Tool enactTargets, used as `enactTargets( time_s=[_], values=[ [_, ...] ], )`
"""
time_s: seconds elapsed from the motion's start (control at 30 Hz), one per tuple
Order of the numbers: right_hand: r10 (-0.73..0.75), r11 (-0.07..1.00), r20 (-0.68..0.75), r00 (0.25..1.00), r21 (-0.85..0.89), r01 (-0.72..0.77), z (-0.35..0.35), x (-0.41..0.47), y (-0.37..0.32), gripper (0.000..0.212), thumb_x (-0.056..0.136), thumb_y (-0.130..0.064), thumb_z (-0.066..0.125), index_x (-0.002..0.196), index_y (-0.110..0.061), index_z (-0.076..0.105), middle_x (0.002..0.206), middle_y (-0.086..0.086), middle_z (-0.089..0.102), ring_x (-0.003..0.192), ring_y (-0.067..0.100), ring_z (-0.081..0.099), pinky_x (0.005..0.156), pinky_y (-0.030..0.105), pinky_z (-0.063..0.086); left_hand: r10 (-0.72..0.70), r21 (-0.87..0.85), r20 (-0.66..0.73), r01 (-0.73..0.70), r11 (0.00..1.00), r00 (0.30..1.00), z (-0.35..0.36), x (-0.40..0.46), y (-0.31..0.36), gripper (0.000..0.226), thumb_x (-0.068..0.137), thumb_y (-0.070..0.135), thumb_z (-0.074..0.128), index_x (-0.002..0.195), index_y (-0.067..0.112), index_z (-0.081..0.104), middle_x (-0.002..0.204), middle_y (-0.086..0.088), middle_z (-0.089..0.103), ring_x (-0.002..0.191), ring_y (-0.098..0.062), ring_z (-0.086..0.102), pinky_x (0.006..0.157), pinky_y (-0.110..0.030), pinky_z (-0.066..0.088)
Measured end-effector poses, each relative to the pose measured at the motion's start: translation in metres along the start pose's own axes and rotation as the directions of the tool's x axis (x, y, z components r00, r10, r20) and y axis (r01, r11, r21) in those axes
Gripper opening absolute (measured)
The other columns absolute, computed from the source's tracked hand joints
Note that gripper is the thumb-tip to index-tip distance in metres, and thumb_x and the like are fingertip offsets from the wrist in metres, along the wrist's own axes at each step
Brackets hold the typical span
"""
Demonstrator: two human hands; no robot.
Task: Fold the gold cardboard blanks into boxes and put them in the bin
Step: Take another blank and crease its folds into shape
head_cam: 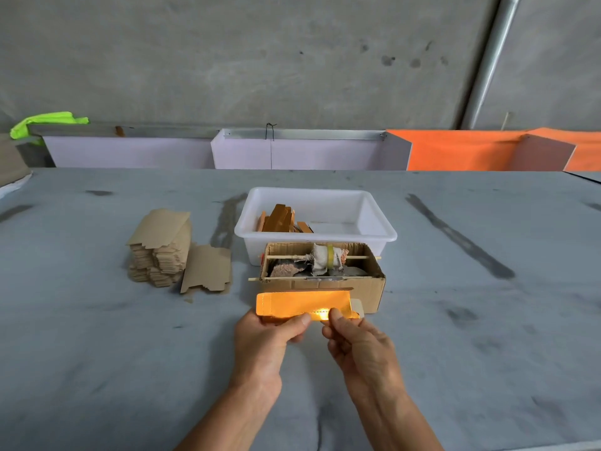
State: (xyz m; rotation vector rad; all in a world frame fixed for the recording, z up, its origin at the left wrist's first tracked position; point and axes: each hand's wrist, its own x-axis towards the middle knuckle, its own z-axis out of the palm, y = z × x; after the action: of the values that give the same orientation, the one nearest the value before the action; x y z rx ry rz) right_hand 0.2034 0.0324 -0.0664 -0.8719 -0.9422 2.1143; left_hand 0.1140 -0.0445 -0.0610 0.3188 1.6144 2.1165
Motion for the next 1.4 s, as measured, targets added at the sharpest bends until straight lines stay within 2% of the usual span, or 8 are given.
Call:
enactTargets(
  time_s=[0.3,0.43,0.57,0.67,0.73,0.83,0.93,1.4],
  values=[
    [0.008,0.998,0.003,1.000,0.063,-0.008,-0.011,0.001,-0.005,0.022,0.097,-0.013,0.048,0.083,-0.009,0.063,0.069,0.009,0.071,0.057,0.013,0.067,0.056,0.025,0.047,-0.082,-0.145,0.093,0.095,0.985,0.992,-0.008,0.004,-0.003,0.020,0.094,0.010,0.051,0.080,-0.001,0.060,0.069,-0.021,0.070,0.057,-0.025,0.069,0.049,-0.026,0.055],
    [0.112,0.960,0.061,0.992,0.250,-0.124,-0.005,0.001,-0.003,0.004,0.086,-0.012,0.061,0.083,-0.010,0.061,0.066,0.008,0.067,0.053,0.014,0.065,0.042,0.020,0.049,0.052,-0.048,0.137,-0.045,0.998,0.989,-0.009,0.003,-0.008,0.016,0.091,0.008,0.054,0.081,-0.001,0.061,0.061,-0.012,0.067,0.057,-0.021,0.066,0.052,-0.025,0.054],
    [0.145,0.928,0.136,0.980,0.326,-0.182,-0.003,0.004,-0.005,0.009,0.076,-0.002,0.063,0.082,-0.006,0.058,0.069,0.011,0.068,0.056,0.015,0.066,0.047,0.021,0.053,0.108,-0.014,0.272,-0.109,0.994,0.956,-0.016,0.003,-0.008,0.012,0.084,-0.006,0.061,0.088,0.003,0.069,0.070,-0.011,0.069,0.064,-0.021,0.067,0.062,-0.027,0.056],
    [0.105,0.937,0.135,0.985,0.320,-0.144,-0.007,0.008,-0.009,0.015,0.079,0.001,0.059,0.073,-0.009,0.050,0.065,0.008,0.064,0.055,0.014,0.063,0.049,0.021,0.053,-0.037,-0.159,0.362,0.101,0.982,0.931,-0.019,0.005,0.001,0.023,0.065,-0.005,0.063,0.087,-0.001,0.069,0.076,-0.018,0.069,0.066,-0.029,0.068,0.061,-0.032,0.057],
    [0.081,0.953,0.153,0.985,0.278,-0.122,-0.009,0.009,-0.010,0.012,0.072,-0.002,0.061,0.078,-0.009,0.054,0.067,0.007,0.062,0.055,0.013,0.062,0.050,0.021,0.053,-0.170,-0.227,0.386,0.272,0.935,0.907,-0.018,0.007,0.008,0.020,0.073,0.013,0.058,0.077,-0.004,0.069,0.074,-0.022,0.067,0.063,-0.032,0.066,0.058,-0.035,0.058],
    [0.078,0.967,0.187,0.979,0.225,-0.120,-0.010,0.008,-0.009,0.021,0.069,-0.003,0.060,0.089,-0.006,0.061,0.071,0.008,0.064,0.056,0.014,0.062,0.051,0.021,0.053,-0.263,-0.102,0.308,0.306,0.946,0.914,-0.014,0.011,0.009,0.026,0.087,0.012,0.056,0.067,-0.002,0.067,0.063,-0.017,0.064,0.053,-0.024,0.063,0.049,-0.029,0.056],
    [0.101,0.961,0.187,0.977,0.236,-0.144,-0.010,0.006,-0.007,0.017,0.067,0.000,0.059,0.084,-0.001,0.062,0.072,0.012,0.067,0.055,0.015,0.063,0.049,0.021,0.053,-0.272,0.015,0.291,0.280,0.960,0.917,-0.009,0.011,0.011,0.011,0.075,-0.006,0.064,0.065,-0.001,0.065,0.059,-0.015,0.061,0.047,-0.016,0.059,0.045,-0.022,0.052],
    [0.074,0.964,0.258,0.963,0.230,-0.136,-0.013,-0.006,-0.001,0.016,0.070,0.007,0.057,0.071,0.008,0.073,0.079,0.019,0.071,0.072,0.023,0.071,0.063,0.029,0.060,-0.144,0.242,0.270,0.078,0.967,0.952,-0.009,0.010,0.013,0.029,0.074,-0.016,0.065,0.095,0.005,0.066,0.072,-0.013,0.070,0.067,-0.023,0.063,0.067,-0.028,0.051]
  ],
)
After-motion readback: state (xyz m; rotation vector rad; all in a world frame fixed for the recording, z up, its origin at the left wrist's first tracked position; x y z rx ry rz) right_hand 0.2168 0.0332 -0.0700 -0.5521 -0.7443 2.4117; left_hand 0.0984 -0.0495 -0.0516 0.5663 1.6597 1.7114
